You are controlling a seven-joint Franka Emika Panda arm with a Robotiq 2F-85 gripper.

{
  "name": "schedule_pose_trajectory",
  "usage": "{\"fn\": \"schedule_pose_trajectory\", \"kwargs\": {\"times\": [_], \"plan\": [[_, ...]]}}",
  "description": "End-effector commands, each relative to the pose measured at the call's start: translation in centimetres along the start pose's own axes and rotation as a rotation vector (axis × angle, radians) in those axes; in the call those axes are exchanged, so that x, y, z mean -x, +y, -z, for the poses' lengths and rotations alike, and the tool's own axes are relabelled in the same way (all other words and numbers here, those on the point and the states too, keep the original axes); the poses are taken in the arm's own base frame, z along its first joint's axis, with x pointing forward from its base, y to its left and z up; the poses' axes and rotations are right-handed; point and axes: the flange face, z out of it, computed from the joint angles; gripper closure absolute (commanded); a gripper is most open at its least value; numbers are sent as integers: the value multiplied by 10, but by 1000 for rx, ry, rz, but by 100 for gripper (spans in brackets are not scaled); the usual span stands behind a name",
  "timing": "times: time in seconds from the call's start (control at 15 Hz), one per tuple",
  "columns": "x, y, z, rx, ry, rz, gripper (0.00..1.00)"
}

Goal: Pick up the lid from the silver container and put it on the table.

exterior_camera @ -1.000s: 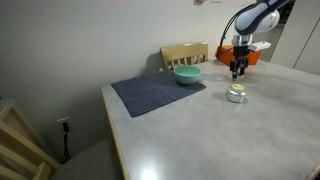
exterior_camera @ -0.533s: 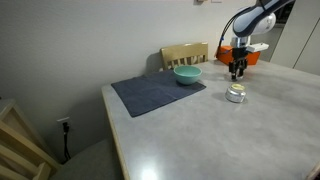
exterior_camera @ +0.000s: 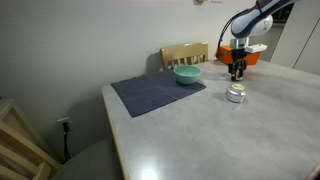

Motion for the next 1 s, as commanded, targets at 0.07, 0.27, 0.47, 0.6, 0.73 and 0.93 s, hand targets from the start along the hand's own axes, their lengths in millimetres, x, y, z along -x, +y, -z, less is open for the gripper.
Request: {"fn": "schedule_pose_trajectory", "kwargs": {"times": [0.07, 0.27, 0.47, 0.6, 0.73, 0.93], "plan": [[-7, 7, -7, -21, -35, 6, 56], [-9, 6, -7, -23, -44, 7, 56], [-10, 7, -6, -26, -53, 8, 7], [-11, 7, -8, -26, -53, 9, 0], [-11, 7, -8, -27, -52, 9, 0], [-11, 4, -4, -24, -34, 17, 0]]}}
